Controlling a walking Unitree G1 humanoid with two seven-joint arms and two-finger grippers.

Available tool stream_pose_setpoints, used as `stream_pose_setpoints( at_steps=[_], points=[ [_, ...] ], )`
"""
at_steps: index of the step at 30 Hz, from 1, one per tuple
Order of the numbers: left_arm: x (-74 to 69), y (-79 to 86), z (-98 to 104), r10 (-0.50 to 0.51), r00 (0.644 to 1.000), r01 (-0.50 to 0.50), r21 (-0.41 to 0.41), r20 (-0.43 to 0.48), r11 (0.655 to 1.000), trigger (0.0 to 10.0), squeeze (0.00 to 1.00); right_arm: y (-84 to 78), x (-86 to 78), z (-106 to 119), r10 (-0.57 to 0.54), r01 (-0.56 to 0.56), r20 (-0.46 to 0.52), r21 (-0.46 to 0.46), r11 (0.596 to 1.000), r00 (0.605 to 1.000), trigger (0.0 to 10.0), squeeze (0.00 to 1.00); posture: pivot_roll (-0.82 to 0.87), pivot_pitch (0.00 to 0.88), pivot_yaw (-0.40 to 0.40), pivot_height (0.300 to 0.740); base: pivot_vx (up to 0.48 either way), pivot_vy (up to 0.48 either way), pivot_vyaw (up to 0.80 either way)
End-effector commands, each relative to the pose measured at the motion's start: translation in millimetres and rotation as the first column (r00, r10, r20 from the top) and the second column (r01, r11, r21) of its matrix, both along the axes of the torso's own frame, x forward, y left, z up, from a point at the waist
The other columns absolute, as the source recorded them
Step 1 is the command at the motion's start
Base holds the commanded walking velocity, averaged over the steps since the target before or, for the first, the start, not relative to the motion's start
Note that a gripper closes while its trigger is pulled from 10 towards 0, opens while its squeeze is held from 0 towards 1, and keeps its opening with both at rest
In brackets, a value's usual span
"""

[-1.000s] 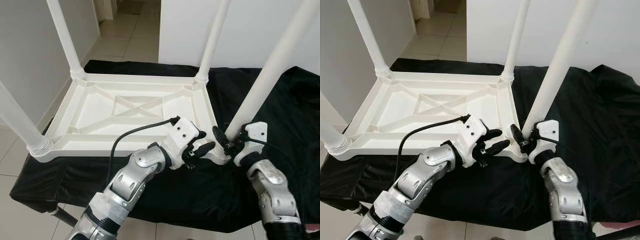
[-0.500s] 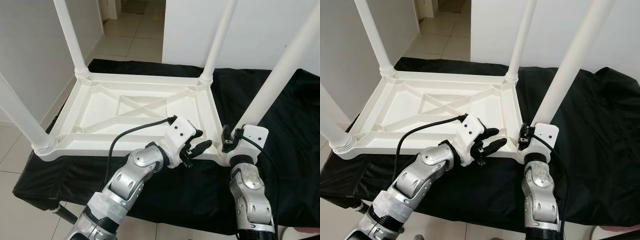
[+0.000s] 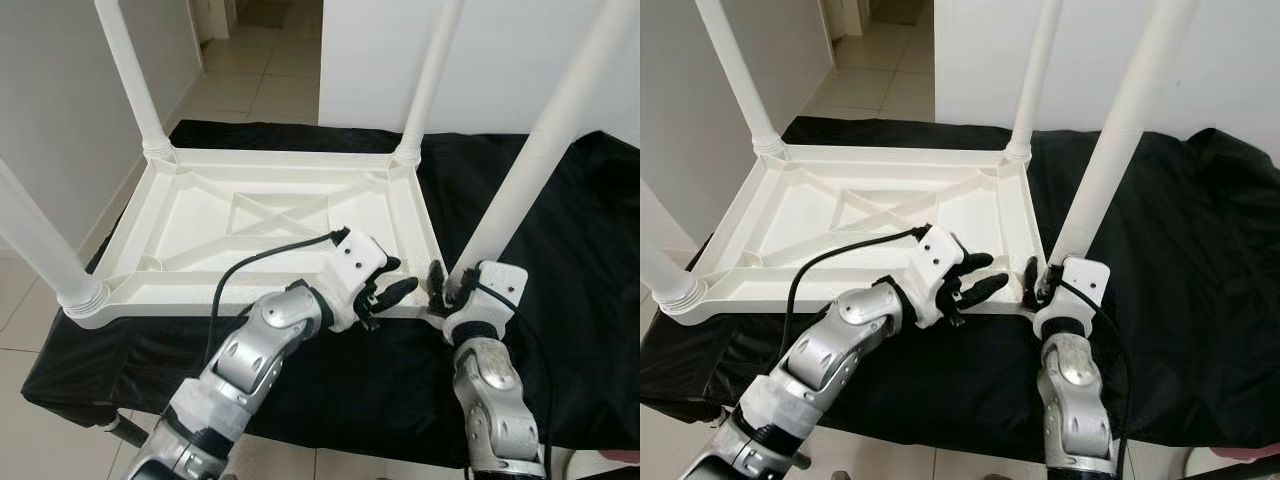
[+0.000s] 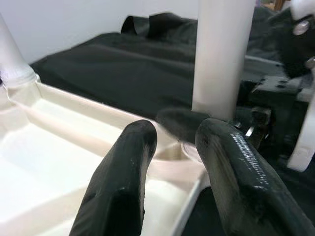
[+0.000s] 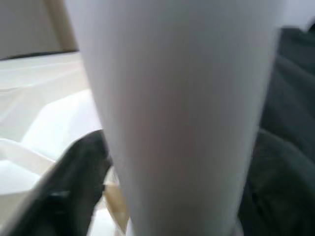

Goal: Building children table

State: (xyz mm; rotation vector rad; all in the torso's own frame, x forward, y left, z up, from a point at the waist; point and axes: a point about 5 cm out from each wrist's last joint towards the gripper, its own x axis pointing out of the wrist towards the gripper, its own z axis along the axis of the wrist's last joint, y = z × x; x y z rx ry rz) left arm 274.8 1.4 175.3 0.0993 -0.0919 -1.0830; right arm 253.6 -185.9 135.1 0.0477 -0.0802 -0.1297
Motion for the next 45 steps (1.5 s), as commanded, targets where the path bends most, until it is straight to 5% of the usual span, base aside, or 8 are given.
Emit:
stream_pose_setpoints(
  at_steps=[1,20,21,32,34,35,36,45],
  points=[
    [-0.4,1.2,-3,-0.037,0.999,0.037,0.017,-0.006,0.999,10.0,0.0,-2.6,-3.3,1,0.019,-0.019,0.016,0.004,1.0,1.0,10.0,1.0,-0.12,0.0,0.01,0.74,0.0,0.0,0.0],
    [-9.5,8.6,-11,-0.059,0.998,0.058,0.074,0.002,0.996,10.0,0.0,-33.6,-6.1,-5,0.318,-0.316,0.012,-0.072,0.946,0.948,10.0,1.0,-0.09,0.0,0.013,0.74,0.0,0.0,0.0],
    [-10.7,9.7,-11,-0.073,0.997,0.073,0.065,-0.007,0.995,10.0,0.0,-33.5,-3.9,-4,0.359,-0.357,0.01,-0.086,0.93,0.933,10.0,0.0,-0.1,0.0,0.011,0.74,0.0,0.0,0.0],
    [-13.2,8.5,-13,-0.1,0.995,0.101,0.071,-0.016,0.992,10.0,0.0,-32.8,26.7,0,0.57,-0.569,-0.044,-0.172,0.804,0.82,9.9,0.0,-0.11,0.0,0.029,0.74,0.0,0.0,0.0],
    [-14.2,3.2,-11,-0.113,0.994,0.113,0.066,-0.008,0.991,10.0,0.0,-29.3,38.5,3,0.597,-0.595,-0.047,-0.184,0.783,0.801,3.5,0.0,-0.11,0.0,0.022,0.74,0.0,0.0,0.0],
    [-14.2,3.2,-11,-0.113,0.994,0.113,0.066,-0.008,0.991,10.0,0.0,-29.3,38.5,3,0.597,-0.595,-0.047,-0.184,0.783,0.801,3.5,0.0,-0.11,0.0,0.022,0.74,0.0,0.0,0.0],
    [-15.2,0.4,-10,-0.121,0.993,0.121,0.064,-0.002,0.991,10.0,0.0,-26.8,44.0,4,0.614,-0.611,-0.051,-0.188,0.769,0.788,0.0,0.0,-0.11,0.0,0.017,0.74,0.0,0.0,0.0],
    [-15.1,-2.7,-10,-0.117,0.993,0.116,0.06,0.007,0.991,10.0,0.0,-28.9,46.8,0,0.643,-0.643,-0.063,-0.167,0.747,0.763,0.0,0.0,-0.11,0.0,0.002,0.74,0.0,0.0,0.0]
  ],
)
